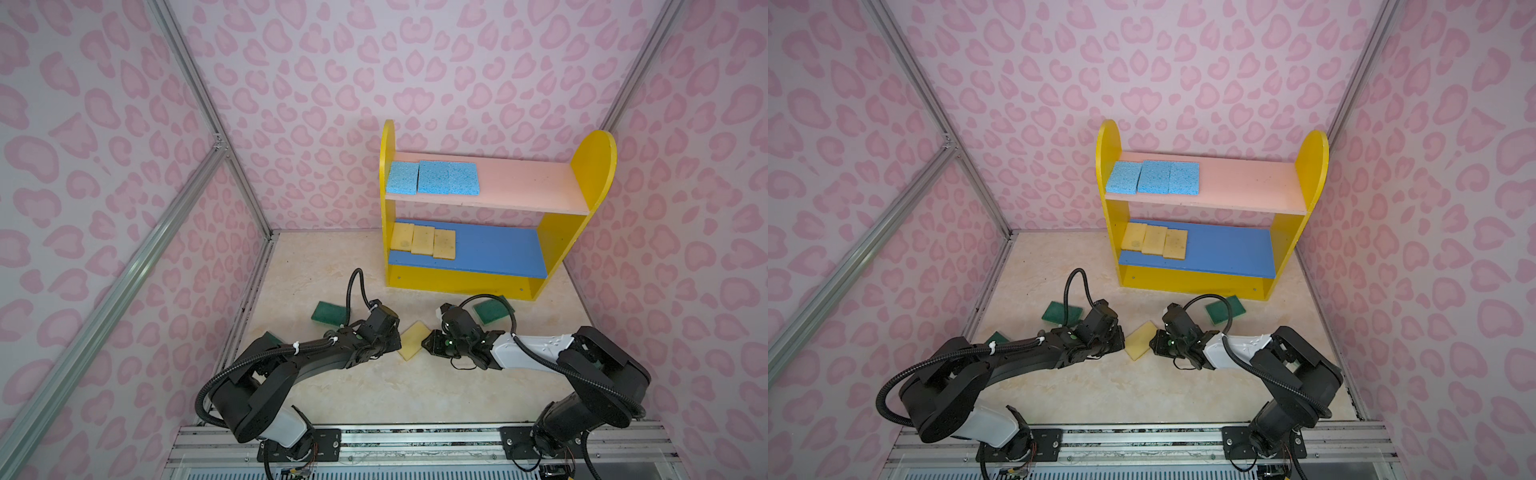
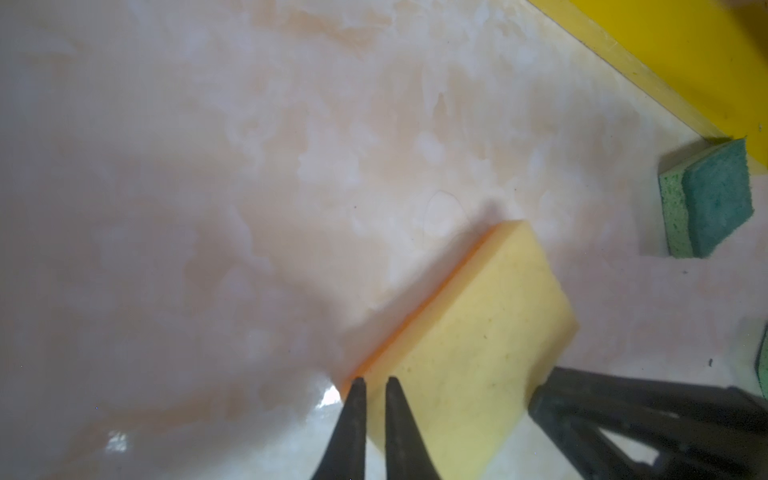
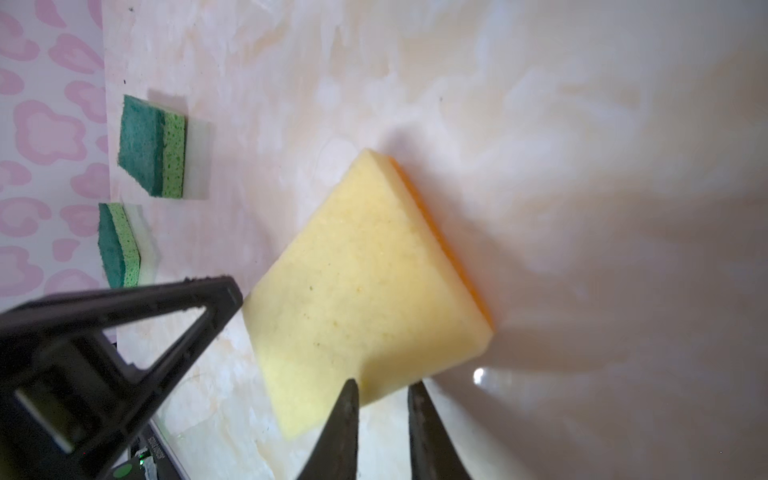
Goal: Place and organize the cleaning sponges onto the shelf
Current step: 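Grasp the yellow sponge with the left gripper while the right gripper approaches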
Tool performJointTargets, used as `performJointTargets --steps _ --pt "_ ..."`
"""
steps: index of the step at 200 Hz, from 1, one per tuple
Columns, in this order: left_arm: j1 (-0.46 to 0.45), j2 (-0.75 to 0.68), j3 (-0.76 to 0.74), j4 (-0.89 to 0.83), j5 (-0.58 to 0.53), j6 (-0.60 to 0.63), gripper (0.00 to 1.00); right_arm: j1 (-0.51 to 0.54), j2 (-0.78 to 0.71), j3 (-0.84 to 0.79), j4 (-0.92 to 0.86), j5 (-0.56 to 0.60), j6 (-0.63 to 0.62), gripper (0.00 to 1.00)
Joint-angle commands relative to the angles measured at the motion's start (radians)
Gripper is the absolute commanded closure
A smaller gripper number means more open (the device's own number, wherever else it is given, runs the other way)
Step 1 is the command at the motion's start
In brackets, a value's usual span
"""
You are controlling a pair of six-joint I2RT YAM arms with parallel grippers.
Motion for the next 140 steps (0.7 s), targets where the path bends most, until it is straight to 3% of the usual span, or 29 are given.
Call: performJointTargets --steps 1,70,89,115,140 --pt "-0.001 -0.045 -0.041 0.028 -0.001 -0.031 0.86 -0.016 0.033 0.046 -0.032 -0.008 -0.051 0.74" --pt "0.005 -0.139 -0.088 0.001 -0.026 -0.007 0.84 -0.054 0.108 0.161 -0.083 -0.050 -0.099 0.62" --pt "0.013 -0.151 -0.071 -0.012 -0.021 0.046 0.76 -0.071 0.076 0.146 -0.097 -0.046 -0.107 0.59" --pt "0.023 -0.119 -0.041 0.014 0.014 0.128 0.58 -0.092 0.016 0.108 -0.117 -0.043 -0.115 0.52" --pt "0.031 -0.050 0.003 0.024 0.065 0.176 0.54 -0.103 -0.051 0.056 -0.133 -0.039 -0.120 0.47"
